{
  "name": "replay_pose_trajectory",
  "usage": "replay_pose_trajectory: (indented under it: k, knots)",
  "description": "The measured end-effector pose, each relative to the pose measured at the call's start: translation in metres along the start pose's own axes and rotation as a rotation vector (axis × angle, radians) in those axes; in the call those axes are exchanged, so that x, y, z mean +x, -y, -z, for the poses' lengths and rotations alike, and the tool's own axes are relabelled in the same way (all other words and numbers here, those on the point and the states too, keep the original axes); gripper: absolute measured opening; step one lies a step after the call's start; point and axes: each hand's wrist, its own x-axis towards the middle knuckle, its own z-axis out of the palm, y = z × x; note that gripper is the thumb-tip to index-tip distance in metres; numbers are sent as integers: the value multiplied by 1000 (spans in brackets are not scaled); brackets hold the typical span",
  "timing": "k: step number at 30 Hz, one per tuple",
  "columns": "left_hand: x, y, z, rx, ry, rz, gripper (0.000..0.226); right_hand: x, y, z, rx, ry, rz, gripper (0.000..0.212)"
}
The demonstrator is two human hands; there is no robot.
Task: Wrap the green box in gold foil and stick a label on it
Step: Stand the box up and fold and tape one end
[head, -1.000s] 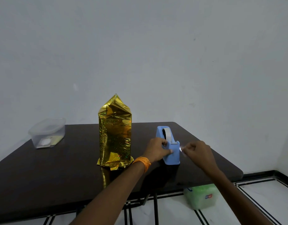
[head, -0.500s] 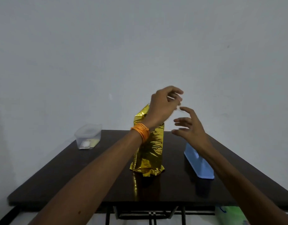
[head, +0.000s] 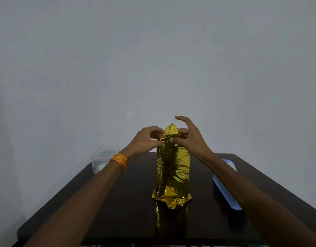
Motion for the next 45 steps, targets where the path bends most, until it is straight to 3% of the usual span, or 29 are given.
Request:
replay_pose_trajectory:
  k: [6, 11, 22, 29, 34, 45]
  knots:
    - [7, 0, -11, -1, -89, -135, 13, 5, 4, 2, 71, -64, -10, 71]
    - [16, -4, -14, -103, -146, -112, 14, 15, 10, 5, 33, -123, 21, 63]
    - [12, 3, -19, -179, -157, -112, 19, 22, 22, 5, -17, -28, 5, 55]
    - [-7, 7, -34, -2, -422, -233, 31, 27, 18, 1, -36, -99, -24, 49]
    - [-11, 8, -46, 188, -600, -353, 19, 27, 18, -1, -33, -125, -22, 49]
    - [-2, -3, -47, 141, -604, -232, 18, 25, 18, 1, -40, -119, 7, 47]
